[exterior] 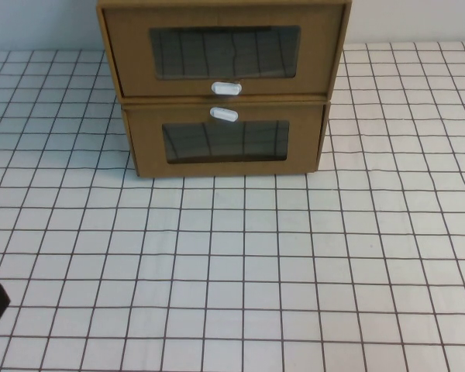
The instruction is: Close the shoe box
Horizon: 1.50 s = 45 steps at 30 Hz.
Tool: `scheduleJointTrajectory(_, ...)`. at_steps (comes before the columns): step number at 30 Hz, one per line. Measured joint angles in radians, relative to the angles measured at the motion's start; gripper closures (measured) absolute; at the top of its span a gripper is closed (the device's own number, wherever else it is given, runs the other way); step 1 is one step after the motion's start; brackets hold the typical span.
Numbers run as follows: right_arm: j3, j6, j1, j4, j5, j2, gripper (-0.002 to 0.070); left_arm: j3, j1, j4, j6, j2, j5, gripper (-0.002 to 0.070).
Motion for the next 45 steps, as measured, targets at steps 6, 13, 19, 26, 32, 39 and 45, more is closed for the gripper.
scheduleJointTrajectory(6, 0.000, 0.000, 0.000, 0.000, 0.000, 0.000, 0.0689, 0.045, 0.000, 0.000, 0.000, 0.000, -0.006, 0.0680)
scheduleJointTrajectory(13, 0.000, 0.000, 0.000, 0.000, 0.000, 0.000, 0.0689, 0.081, 0.000, 0.000, -0.002, 0.000, -0.002, 0.0680)
scheduleJointTrajectory(19, 0.000, 0.000, 0.000, 0.000, 0.000, 0.000, 0.0689, 0.081, 0.000, 0.002, -0.002, 0.000, 0.001, 0.0680)
scheduleJointTrajectory(26, 0.000, 0.000, 0.000, 0.000, 0.000, 0.000, 0.0689, 0.176, 0.000, 0.224, -0.046, 0.000, -0.231, 0.0680)
scheduleJointTrajectory(32, 0.000, 0.000, 0.000, 0.000, 0.000, 0.000, 0.0689, 0.359, 0.000, 0.481, -0.226, -0.099, -0.436, 0.0680)
scheduleJointTrajectory(39, 0.000, 0.000, 0.000, 0.000, 0.000, 0.000, 0.0689, 0.429, 0.064, 0.522, -0.316, -0.173, -0.272, 0.0680)
scheduleJointTrajectory(45, 0.000, 0.000, 0.000, 0.000, 0.001, 0.000, 0.0689, 0.432, 0.108, 0.539, -0.337, -0.173, -0.179, 0.0680)
